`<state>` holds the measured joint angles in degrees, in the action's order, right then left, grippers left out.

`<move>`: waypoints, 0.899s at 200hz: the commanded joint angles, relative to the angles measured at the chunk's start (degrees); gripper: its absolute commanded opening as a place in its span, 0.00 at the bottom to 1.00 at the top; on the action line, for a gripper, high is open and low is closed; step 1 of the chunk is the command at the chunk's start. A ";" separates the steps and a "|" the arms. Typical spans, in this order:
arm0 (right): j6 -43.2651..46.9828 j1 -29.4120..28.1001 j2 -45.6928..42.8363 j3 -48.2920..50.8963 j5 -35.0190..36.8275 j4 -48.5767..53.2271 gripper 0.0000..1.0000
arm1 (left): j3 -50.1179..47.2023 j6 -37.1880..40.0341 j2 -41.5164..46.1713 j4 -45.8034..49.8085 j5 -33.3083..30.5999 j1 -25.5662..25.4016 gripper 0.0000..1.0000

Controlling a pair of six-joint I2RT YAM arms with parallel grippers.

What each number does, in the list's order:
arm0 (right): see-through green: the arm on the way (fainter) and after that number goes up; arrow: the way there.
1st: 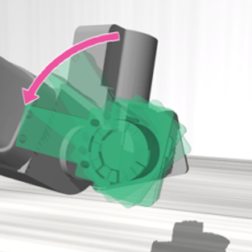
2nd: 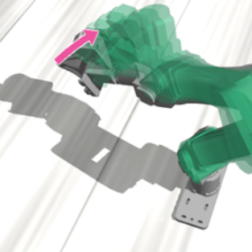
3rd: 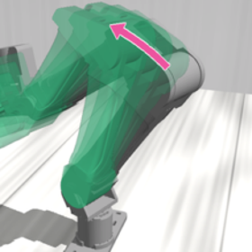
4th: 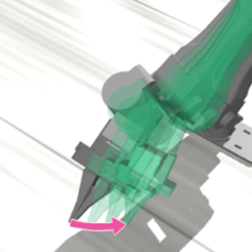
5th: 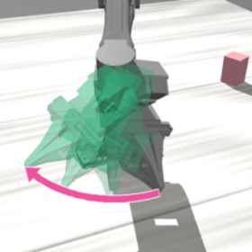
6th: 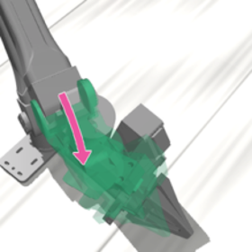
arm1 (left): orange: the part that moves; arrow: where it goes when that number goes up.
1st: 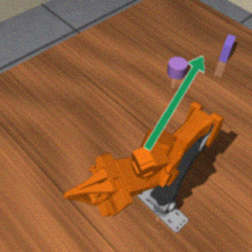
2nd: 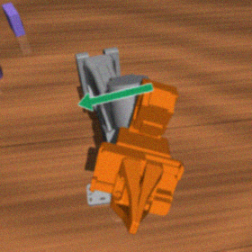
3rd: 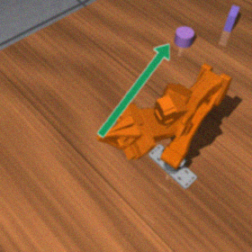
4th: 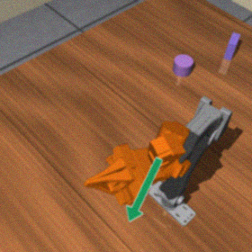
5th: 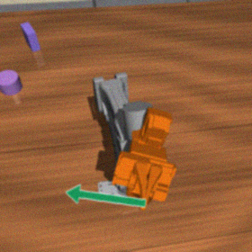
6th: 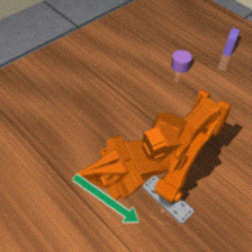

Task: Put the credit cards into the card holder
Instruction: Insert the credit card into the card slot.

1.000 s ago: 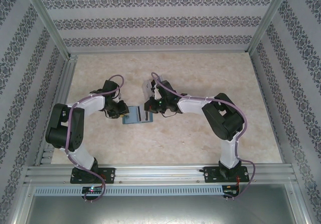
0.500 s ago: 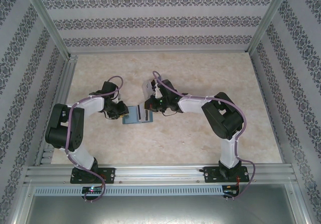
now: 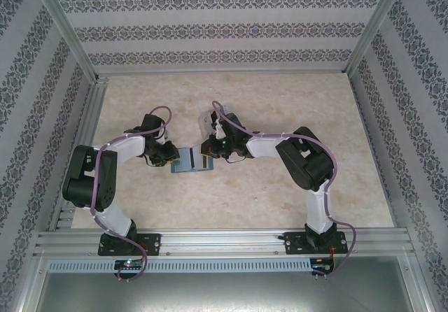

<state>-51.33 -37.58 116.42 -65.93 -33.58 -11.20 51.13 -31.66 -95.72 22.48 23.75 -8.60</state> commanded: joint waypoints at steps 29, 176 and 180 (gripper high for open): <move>-0.81 -0.21 2.22 -1.32 -0.57 -0.68 0.05 | -1.83 0.74 -0.91 0.46 -1.11 0.34 0.24; -0.50 -6.57 5.61 -7.17 10.44 3.80 0.05 | -2.99 -0.72 1.45 0.04 0.17 0.34 0.24; -0.74 -6.79 5.72 -7.27 11.04 3.97 0.05 | -3.14 -0.93 1.57 -0.12 0.29 0.34 0.24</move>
<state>-52.21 -42.59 120.36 -71.50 -27.27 -9.63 50.13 -31.73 -94.78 21.43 23.92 -8.60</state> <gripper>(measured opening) 0.056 0.237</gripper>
